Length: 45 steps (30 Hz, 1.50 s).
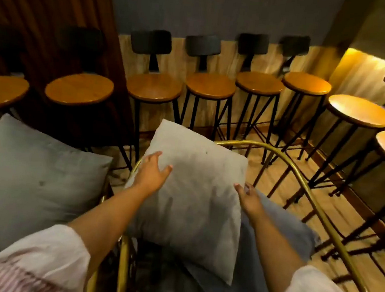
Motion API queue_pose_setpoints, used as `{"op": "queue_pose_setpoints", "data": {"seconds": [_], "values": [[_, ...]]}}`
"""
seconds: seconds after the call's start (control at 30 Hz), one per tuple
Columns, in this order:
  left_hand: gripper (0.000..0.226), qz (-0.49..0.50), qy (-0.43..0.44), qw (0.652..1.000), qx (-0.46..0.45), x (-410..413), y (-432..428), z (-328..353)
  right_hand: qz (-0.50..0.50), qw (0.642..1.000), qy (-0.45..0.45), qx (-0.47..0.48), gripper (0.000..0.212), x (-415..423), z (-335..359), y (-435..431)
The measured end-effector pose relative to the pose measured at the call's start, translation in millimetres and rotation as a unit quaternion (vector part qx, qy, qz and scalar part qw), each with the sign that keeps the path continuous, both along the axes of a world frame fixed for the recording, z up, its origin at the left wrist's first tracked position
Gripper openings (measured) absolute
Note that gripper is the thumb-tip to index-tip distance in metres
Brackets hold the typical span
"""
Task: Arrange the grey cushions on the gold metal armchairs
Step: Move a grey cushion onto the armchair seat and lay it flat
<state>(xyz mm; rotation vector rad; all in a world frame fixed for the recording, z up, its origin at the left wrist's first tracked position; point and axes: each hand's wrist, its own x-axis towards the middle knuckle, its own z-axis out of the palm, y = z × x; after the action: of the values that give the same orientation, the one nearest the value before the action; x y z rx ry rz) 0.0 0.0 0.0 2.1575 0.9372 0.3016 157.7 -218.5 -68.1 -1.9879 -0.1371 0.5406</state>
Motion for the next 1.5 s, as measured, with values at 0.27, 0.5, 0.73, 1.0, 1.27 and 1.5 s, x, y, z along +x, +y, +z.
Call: {"op": "queue_pose_setpoints", "data": {"seconds": [0.27, 0.5, 0.73, 1.0, 1.27, 1.5], "values": [[0.076, 0.067, 0.091, 0.991, -0.075, 39, 60, -59, 0.01, 0.999, 0.05, -0.004, 0.076, 56, -73, 25], [0.098, 0.128, 0.062, 0.974, -0.178, 26, 73, -88, -0.008, 0.998, 0.053, 0.042, 0.115, 41, -109, 13], [0.09, 0.131, 0.002, 0.976, -0.172, -4, 51, -61, -0.027, 0.995, -0.002, 0.093, 0.11, 14, -71, 6], [0.107, 0.095, -0.06, 0.981, -0.159, -115, 14, 23, -0.023, 0.985, -0.039, 0.167, 0.109, -76, 31, -17], [0.097, 0.146, -0.104, 0.976, -0.127, -285, -10, 88, 0.055, 0.976, -0.075, 0.199, 0.101, -204, 100, -3], [0.103, 0.253, -0.148, 0.942, -0.165, -414, -12, 82, 0.18, 0.963, -0.047, 0.193, 0.121, -291, 103, 56]]}}
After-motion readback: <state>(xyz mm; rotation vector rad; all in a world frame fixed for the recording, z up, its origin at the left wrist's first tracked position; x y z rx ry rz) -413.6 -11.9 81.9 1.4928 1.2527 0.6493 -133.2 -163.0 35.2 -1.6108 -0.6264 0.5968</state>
